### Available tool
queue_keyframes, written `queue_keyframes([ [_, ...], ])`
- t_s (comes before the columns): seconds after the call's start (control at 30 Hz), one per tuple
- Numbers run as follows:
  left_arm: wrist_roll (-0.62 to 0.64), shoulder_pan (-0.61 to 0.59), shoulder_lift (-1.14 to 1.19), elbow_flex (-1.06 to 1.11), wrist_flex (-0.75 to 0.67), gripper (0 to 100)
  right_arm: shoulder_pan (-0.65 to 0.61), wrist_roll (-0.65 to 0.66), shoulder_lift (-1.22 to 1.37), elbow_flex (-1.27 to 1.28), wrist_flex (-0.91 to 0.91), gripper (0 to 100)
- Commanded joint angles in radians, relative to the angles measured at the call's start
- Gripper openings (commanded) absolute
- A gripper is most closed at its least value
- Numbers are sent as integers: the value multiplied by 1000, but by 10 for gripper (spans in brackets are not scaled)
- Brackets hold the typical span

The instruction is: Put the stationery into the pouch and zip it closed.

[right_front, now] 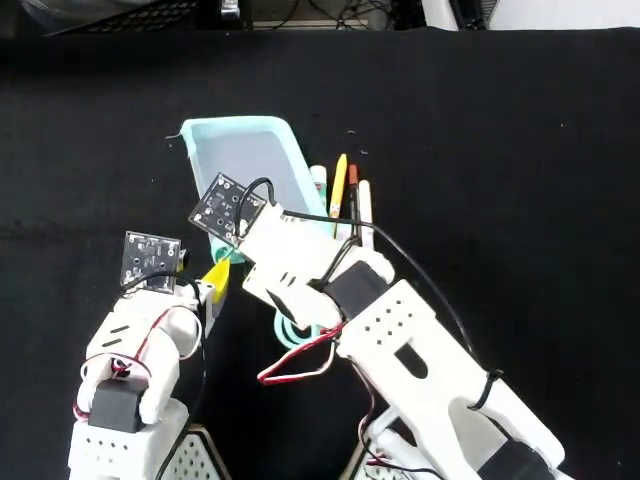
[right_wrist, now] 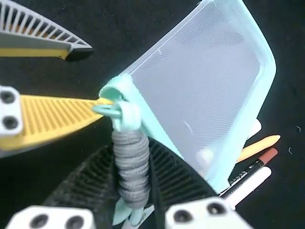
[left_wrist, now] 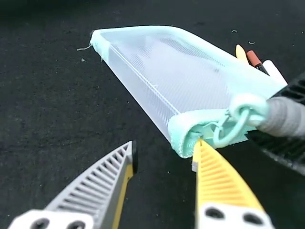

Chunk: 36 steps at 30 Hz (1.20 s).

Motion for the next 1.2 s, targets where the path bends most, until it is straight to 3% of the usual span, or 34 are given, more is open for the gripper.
queue_keyframes([
  [0.0,-8,-10,0,-58,5,203,11,6,-31,-50,2,12],
  [0.13,-9,-5,0,-62,0,16,11,6,-36,-27,0,12],
  [0.2,-2,-4,-2,-62,3,54,11,6,-36,-16,0,12],
  [0.43,9,-15,-2,-110,9,29,11,6,-38,-5,12,12],
  [0.63,127,-73,-2,-168,69,29,9,6,-38,-7,41,12],
  [0.77,81,-67,-2,-166,81,45,8,6,-36,-39,37,12],
  [0.93,106,-67,-2,-170,207,256,9,6,-35,-67,37,12],
  [1.07,129,-64,-2,-170,212,266,9,6,-35,-67,37,12],
  [1.17,126,7,-2,-168,227,260,9,6,-35,-68,37,12],
])
